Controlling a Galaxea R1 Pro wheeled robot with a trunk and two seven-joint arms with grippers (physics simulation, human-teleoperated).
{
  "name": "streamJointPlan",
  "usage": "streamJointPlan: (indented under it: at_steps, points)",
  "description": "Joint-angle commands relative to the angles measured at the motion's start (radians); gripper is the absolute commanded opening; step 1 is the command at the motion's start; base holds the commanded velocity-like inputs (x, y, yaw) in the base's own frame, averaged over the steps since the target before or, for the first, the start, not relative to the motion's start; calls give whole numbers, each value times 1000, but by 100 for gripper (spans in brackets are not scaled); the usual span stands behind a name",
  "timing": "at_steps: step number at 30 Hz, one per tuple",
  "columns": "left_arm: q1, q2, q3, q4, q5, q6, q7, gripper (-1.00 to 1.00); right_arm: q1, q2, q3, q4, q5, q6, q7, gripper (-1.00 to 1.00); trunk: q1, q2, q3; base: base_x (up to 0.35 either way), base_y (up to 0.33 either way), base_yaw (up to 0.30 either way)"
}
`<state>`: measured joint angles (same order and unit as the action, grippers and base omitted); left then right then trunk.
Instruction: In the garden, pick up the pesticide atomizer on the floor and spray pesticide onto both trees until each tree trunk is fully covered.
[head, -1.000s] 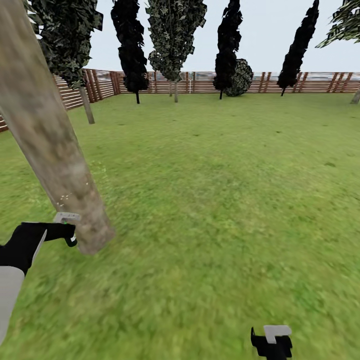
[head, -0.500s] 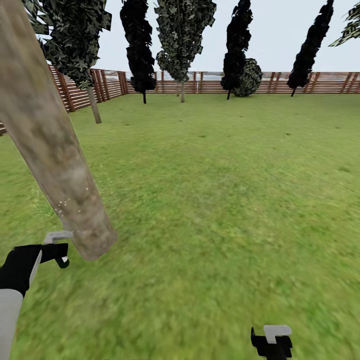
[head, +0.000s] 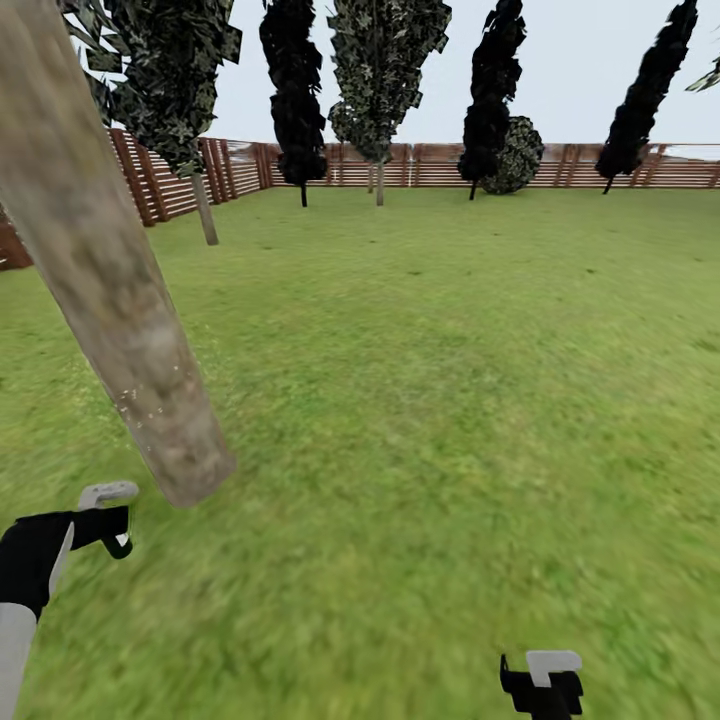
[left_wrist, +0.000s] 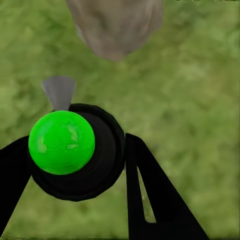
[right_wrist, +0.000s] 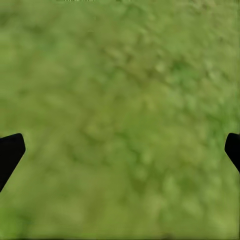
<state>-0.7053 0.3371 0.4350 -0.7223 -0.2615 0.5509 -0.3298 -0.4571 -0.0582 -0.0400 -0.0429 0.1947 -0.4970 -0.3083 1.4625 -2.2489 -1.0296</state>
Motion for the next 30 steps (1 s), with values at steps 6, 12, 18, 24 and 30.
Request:
streamJointPlan:
  at_steps: [6, 12, 18, 24, 30]
  points:
    - [1, -35, -1, -4, -2, -10, 0, -100, 0, -4, 0, 0, 0, 0, 0, 100, 0, 0, 0, 107, -91, 80]
    - [1, -29, 1, -6, -5, -11, 15, -100, 0, -5, 0, 1, 0, 0, 0, 100, 0, 0, 0, 240, -175, 1]
    - [1, -31, -2, -6, -3, -12, 80, -100, 0, -5, -1, 0, 0, 0, -1, 100, 0, 0, 0, 242, -176, 40]
    - [1, -33, -1, -6, -2, -13, 81, -100, 0, -5, 0, 0, 0, 0, -1, 100, 0, 0, 0, 242, -176, 266]
    - [1, -35, 0, -6, -1, -13, 81, -100, 0, -4, 0, 0, 0, 0, 0, 100, 0, 0, 0, 167, -201, 277]
